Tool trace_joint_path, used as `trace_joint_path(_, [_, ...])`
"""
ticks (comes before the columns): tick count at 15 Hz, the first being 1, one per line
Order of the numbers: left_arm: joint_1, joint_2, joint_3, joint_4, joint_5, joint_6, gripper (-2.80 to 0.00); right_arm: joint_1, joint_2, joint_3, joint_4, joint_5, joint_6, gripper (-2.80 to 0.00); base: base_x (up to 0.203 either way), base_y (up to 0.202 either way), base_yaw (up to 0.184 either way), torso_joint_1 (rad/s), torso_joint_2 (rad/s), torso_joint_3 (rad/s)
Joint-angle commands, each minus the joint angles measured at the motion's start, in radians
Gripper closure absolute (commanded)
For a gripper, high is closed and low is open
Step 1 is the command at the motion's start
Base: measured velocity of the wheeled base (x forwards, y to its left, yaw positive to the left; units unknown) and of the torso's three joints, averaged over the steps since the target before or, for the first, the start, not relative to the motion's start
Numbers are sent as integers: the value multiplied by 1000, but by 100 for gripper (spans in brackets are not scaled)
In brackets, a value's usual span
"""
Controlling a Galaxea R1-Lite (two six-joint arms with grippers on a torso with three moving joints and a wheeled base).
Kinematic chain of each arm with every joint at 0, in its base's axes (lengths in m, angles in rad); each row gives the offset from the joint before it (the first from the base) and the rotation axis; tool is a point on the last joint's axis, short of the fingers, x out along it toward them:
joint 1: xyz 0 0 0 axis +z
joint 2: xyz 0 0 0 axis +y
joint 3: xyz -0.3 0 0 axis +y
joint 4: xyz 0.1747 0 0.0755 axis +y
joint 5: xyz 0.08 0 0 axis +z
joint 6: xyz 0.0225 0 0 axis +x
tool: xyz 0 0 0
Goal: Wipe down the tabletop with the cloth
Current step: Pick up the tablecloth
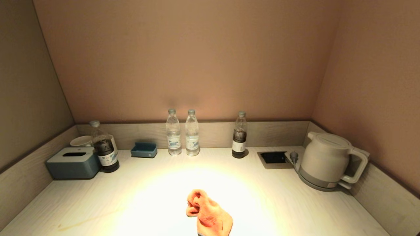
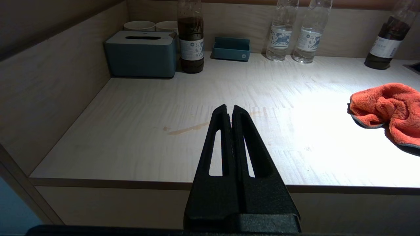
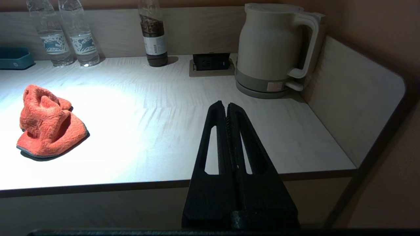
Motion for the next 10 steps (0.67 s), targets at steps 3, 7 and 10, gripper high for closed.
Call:
trace_joint_path(3, [0, 0, 0, 0, 2, -1, 0, 0, 1, 1, 10, -1, 24, 0, 0, 0, 0, 0, 0, 0])
trace_joint_path(7, [0, 15, -12, 23, 3, 9, 0, 0, 1, 1, 10, -2, 24, 0, 0, 0, 0, 0, 0, 0])
trace_joint_path(10, [-2, 128, -121, 35, -11, -48, 0, 0, 1, 1, 10, -2, 24, 0, 0, 0, 0, 0, 0, 0])
